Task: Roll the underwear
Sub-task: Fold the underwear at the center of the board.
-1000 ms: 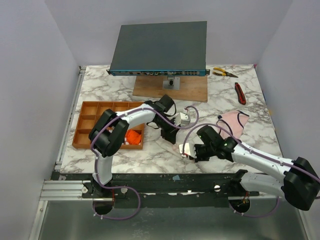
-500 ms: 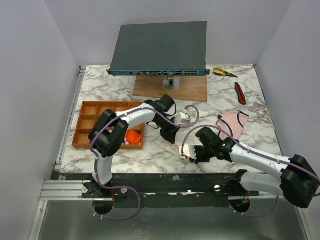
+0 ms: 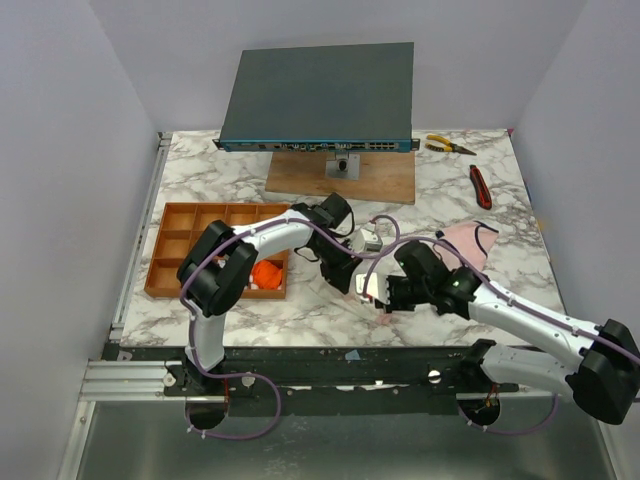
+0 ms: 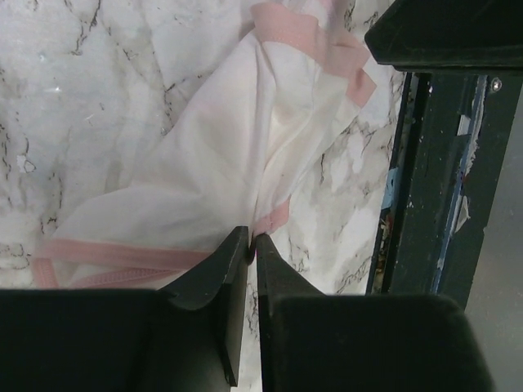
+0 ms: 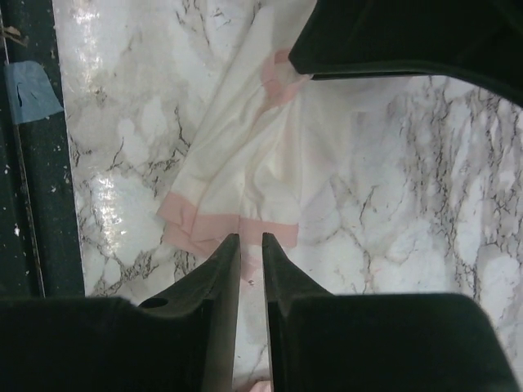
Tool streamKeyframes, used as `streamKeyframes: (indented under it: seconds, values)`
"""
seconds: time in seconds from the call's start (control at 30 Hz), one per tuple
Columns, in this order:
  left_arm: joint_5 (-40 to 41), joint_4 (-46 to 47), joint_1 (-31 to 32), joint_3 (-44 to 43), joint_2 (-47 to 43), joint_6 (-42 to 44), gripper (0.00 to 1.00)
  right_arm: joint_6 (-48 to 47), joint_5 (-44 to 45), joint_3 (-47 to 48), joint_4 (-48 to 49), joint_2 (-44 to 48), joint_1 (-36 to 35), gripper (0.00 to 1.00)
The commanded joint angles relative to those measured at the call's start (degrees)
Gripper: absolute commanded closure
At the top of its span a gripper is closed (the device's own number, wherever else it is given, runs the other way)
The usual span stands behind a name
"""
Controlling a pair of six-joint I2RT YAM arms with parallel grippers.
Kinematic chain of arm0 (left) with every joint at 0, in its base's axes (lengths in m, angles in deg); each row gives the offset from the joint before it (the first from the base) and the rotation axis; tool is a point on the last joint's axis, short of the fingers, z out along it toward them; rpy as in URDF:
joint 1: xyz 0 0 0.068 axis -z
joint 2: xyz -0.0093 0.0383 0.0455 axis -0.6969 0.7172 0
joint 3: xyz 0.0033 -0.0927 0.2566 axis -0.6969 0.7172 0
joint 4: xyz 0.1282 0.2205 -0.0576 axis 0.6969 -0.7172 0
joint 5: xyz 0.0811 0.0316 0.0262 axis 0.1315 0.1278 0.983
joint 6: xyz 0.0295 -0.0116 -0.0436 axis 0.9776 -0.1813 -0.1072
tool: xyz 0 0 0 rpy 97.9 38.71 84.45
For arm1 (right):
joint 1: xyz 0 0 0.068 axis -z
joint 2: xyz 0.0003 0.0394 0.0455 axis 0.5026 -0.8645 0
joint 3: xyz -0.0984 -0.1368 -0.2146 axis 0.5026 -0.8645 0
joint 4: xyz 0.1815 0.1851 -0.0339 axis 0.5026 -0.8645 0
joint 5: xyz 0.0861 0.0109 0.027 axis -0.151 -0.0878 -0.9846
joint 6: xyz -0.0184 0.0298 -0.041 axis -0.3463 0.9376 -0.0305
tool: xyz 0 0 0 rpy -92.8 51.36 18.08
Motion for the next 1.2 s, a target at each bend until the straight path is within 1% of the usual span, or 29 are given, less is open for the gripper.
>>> streamKeyframes:
  seconds: [0.0, 0.17, 0.33, 0.57, 0.7, 0.9, 0.97, 1.0, 1.13, 1.17]
  values:
    - [1.49, -2.5, 0.4, 0.57, -2.84, 0.24, 0.88, 1.33, -1.31, 2.19, -1.58, 0.31, -0.3, 0.8]
    - [2.27, -4.32, 0.4, 0.08, -2.78, 0.88, 0.86, 1.63, -2.23, -1.06, 3.5, 0.05, -0.32, 0.83]
    - [2.62, -5.81, 0.41, -0.26, -2.25, 1.02, 0.81, 1.17, -3.09, -3.7, 7.85, -0.82, -0.3, 0.85]
    - [3.5, -8.45, 0.45, -1.05, -0.4, 1.26, 0.77, -1.14, -4.13, -3.78, 8.52, -3.81, -0.46, 0.85]
    - [3.93, -8.4, 0.45, -1.4, -0.05, 0.92, 0.76, -1.78, -5.08, -3.5, 6.58, -4.29, -0.96, 0.85]
    - [3.92, -8.48, 0.45, -2.41, 0.67, 0.58, 0.69, -2.61, -4.13, -4.98, 5.22, -5.95, -3.5, 0.85]
    - [3.98, -8.47, 0.45, -2.43, 0.67, 0.51, 0.66, -3.0, -3.47, -4.88, 4.93, -6.55, -3.97, 0.86]
    - [3.92, -8.32, 0.45, -2.15, 0.52, 0.45, 0.62, -3.15, -3.08, -4.71, 4.96, -6.68, -4.07, 0.86]
    - [4.32, -7.68, 0.45, -0.62, -0.62, 0.29, 0.48, -3.96, -1.19, -5.3, 5.88, -5.95, -4.08, 0.88]
    - [4.41, -7.67, 0.45, -0.28, -0.89, 0.29, 0.42, -3.88, -1.16, -5.33, 5.91, -5.94, -4.1, 0.88]
